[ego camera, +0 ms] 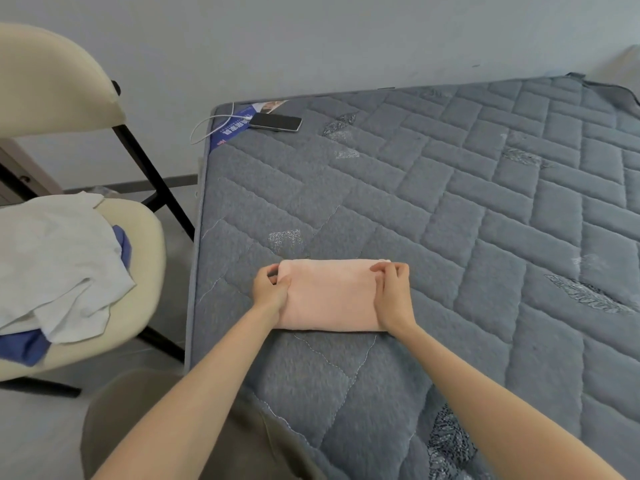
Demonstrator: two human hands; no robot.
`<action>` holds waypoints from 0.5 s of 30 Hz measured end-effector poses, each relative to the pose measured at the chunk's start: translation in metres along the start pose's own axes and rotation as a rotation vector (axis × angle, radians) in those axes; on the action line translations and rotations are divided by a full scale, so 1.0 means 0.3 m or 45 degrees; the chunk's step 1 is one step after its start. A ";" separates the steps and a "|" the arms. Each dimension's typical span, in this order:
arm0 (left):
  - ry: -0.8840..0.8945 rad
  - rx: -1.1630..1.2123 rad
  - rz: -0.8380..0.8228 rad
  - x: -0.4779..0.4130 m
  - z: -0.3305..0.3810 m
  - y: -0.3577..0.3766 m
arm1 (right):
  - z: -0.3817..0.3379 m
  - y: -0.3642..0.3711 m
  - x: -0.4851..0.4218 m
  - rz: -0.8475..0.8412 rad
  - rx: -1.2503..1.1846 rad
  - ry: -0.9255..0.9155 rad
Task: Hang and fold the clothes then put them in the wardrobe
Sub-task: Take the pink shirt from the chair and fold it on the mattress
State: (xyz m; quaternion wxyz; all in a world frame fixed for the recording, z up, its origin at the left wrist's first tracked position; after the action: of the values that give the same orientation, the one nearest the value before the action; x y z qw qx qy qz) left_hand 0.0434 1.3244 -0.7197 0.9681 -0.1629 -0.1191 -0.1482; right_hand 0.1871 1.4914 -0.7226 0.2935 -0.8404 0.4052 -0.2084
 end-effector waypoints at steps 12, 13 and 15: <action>1.053 -1.382 -0.384 0.097 -0.030 0.179 | -0.067 0.123 0.043 -0.117 0.968 -0.550; 1.058 -1.395 -0.366 0.095 -0.047 0.178 | -0.053 0.121 0.037 -0.105 1.000 -0.540; 1.074 -1.428 -0.330 0.086 -0.062 0.170 | -0.034 0.101 0.021 -0.065 0.948 -0.502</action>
State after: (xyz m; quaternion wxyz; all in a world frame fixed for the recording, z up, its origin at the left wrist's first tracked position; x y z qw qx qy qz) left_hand 0.0873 1.3574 -0.7438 0.6765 -0.5497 0.3416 -0.3515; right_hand 0.1679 1.4678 -0.7344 0.6438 -0.7105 0.2173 -0.1831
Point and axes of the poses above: each hand's wrist, its own x-axis away from the middle knuckle, its own y-axis out of the palm, z = x × y, the point moved 3 cm from there along -x, towards the middle knuckle, and after that the axes turned 8 degrees about y, right-handed, at the moved point
